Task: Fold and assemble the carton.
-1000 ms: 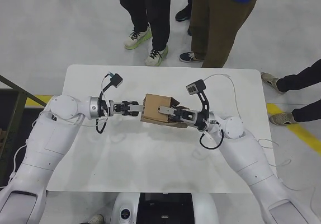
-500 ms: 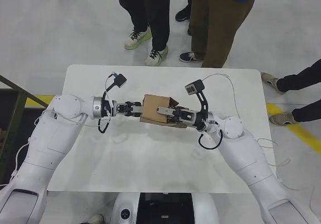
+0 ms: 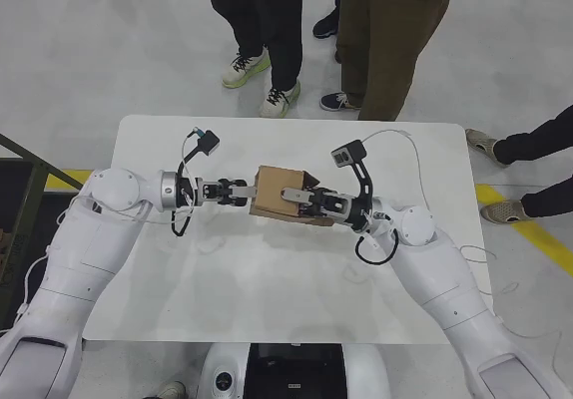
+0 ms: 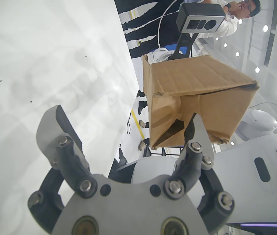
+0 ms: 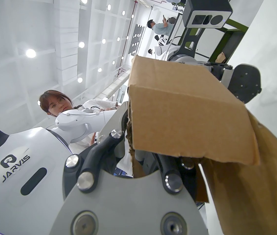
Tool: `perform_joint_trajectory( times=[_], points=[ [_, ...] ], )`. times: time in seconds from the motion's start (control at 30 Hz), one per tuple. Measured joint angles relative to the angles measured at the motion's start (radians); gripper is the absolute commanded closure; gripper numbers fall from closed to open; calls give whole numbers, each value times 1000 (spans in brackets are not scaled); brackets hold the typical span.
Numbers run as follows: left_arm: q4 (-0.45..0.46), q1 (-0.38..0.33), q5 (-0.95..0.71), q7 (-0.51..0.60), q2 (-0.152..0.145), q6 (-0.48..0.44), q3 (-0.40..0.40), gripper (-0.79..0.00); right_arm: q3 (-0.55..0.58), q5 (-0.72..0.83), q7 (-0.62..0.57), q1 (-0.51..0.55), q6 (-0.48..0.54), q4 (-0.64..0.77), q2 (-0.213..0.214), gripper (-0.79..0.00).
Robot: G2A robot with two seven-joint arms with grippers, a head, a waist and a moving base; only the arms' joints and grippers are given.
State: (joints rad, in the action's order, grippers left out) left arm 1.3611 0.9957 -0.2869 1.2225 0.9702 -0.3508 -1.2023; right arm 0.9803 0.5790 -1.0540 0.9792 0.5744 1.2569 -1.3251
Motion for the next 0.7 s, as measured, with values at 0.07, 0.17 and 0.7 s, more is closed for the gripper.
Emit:
perform_joint_trajectory(
  times=[0.07,0.17,0.7],
  points=[
    [4,3,7,-2,-2,0,-3,-785,1,-2,0,1,0,1,0,0],
    [13,6,15,-7,-3,1,-4,-785,2,-3,0,2,-2,2,0,0],
    [39,-7,27,-8,0,7,33,-785,-4,-17,6,10,-3,13,-2,0]
  ],
)
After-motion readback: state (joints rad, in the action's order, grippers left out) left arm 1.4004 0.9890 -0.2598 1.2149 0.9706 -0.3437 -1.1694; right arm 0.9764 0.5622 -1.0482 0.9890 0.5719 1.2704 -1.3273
